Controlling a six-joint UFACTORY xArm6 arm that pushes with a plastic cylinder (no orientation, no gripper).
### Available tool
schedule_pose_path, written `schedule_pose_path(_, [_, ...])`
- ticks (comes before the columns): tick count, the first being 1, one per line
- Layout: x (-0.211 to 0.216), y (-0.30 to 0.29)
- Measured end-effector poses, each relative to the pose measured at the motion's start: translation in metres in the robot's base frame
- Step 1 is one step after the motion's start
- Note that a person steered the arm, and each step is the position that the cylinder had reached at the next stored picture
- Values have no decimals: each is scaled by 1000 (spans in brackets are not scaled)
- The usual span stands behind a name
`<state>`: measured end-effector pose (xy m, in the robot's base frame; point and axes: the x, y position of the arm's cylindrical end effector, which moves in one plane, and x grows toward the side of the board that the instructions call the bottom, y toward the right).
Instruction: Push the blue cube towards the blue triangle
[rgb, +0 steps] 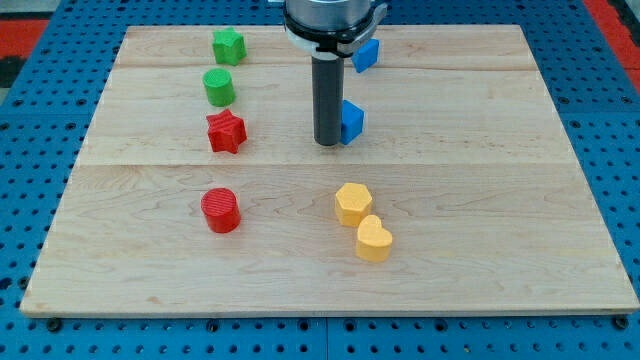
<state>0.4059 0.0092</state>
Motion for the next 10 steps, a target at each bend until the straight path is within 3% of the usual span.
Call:
schedule_pose_path(2, [-12, 37])
schedule_pose_path(6, [-37, 37])
schedule_pose_path(8, [35, 51])
schedule_pose_path(10, [94, 110])
